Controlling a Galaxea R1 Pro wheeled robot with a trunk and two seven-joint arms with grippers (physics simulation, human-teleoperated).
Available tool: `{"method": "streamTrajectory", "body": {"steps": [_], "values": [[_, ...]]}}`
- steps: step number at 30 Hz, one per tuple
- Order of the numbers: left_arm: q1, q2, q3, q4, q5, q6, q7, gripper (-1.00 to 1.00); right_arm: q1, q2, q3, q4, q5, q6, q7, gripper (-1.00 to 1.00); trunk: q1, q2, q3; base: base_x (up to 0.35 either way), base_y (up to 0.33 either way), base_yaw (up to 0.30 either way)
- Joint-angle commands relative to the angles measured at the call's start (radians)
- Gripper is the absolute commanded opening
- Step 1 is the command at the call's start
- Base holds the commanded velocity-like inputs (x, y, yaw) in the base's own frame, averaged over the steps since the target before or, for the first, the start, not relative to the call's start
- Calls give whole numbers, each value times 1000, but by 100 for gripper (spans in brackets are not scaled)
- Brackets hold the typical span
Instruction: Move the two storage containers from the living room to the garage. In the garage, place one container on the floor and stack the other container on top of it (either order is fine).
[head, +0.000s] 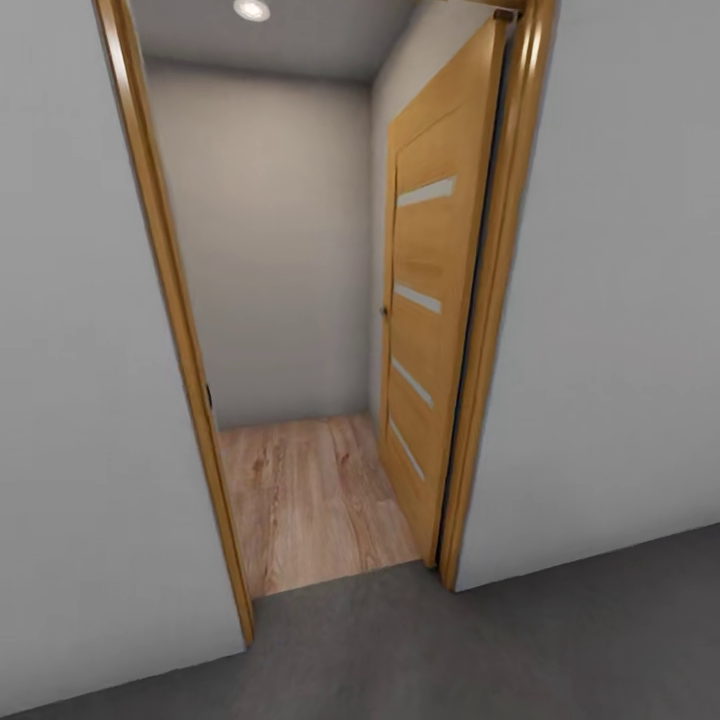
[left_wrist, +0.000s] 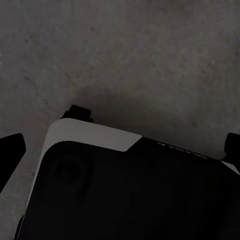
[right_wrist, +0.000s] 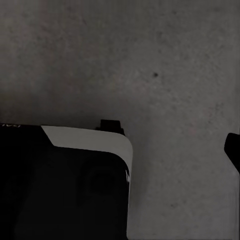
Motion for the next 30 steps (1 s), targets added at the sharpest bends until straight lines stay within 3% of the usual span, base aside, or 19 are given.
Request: {"method": "streamTrajectory", "body": {"steps": [1, 17, 30], "values": [[-1, 0, 7, 1, 2, -2, -2, 100, -1, 0, 8, 3, -4, -6, -4, 100, 1, -1, -1, 322, -2, 186], [-1, 0, 7, 1, 2, 0, -2, 100, -1, -7, 10, 3, -3, -7, 6, 100, 1, -1, -1, 323, 0, 22], [2, -5, 9, 1, 1, -9, -4, 100, -1, -12, 12, 2, 1, -6, 4, 100, 1, -1, -1, 18, 0, 0]]}}
